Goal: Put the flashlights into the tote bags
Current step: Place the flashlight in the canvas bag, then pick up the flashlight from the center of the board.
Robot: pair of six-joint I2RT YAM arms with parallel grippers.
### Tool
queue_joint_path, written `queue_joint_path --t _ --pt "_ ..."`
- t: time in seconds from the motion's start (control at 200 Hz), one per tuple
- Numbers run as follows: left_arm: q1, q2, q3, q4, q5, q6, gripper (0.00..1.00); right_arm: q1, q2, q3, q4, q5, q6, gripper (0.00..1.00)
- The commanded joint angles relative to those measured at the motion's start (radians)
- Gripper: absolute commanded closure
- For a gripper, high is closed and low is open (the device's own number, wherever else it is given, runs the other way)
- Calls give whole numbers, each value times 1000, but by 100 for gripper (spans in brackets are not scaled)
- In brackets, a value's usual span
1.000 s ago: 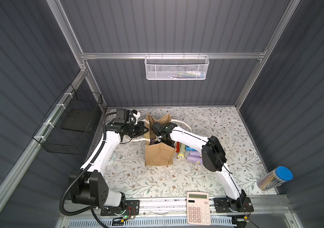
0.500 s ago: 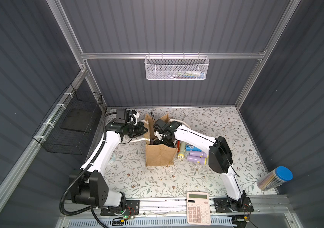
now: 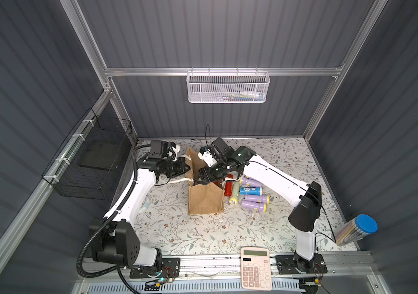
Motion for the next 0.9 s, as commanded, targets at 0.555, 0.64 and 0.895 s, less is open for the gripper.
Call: queue_joint_path --t 0.555,0.64,0.895 --pt "8 4 55 -54 -64 14 100 -143 -488 -412 130 286 88 28" --pt "8 7 56 -54 -65 15 100 -190 -562 -501 125 313 160 27" --pt "8 15 59 -52 -60 13 100 -279 -726 -761 143 318 318 28"
